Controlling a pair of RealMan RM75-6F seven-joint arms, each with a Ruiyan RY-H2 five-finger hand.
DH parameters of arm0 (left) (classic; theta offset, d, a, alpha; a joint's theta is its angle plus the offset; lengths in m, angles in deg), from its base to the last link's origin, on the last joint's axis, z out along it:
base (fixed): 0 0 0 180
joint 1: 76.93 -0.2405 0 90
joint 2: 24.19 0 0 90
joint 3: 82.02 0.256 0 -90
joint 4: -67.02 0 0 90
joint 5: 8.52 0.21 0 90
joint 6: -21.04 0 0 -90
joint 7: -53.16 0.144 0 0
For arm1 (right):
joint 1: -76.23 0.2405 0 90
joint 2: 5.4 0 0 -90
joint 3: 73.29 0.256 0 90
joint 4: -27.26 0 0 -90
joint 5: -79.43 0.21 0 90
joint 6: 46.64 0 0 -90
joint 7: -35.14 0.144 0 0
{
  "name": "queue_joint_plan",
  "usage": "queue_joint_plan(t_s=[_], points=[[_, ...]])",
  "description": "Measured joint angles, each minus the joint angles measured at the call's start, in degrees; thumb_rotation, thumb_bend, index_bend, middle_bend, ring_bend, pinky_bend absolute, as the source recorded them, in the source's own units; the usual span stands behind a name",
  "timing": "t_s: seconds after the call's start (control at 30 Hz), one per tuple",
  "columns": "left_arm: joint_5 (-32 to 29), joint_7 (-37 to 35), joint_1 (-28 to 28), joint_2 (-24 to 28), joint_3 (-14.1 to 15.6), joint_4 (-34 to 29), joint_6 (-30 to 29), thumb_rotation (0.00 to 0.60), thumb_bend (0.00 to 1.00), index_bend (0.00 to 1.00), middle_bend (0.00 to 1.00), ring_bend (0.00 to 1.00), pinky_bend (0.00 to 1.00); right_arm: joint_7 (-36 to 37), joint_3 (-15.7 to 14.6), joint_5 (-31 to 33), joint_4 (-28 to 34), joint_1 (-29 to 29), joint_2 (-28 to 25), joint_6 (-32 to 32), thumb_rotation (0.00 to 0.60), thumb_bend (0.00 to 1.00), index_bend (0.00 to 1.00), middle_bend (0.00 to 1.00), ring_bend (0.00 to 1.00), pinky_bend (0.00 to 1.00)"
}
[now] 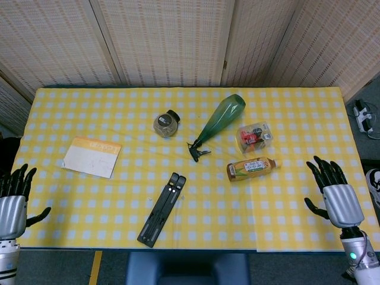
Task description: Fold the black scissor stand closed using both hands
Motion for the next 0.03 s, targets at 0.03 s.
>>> queue_joint_plan(t_s=[0.03], points=[[0.68, 0.40, -0.67, -0.35, 0.40, -0.20, -0.60, 0.600, 0.17, 0.01, 0.00, 0.00, 0.00, 1.28, 0.06, -0.04, -0.89, -0.90, 0.25, -0.27, 0.600, 0.32, 0.00, 0.00, 0.00, 0.00]])
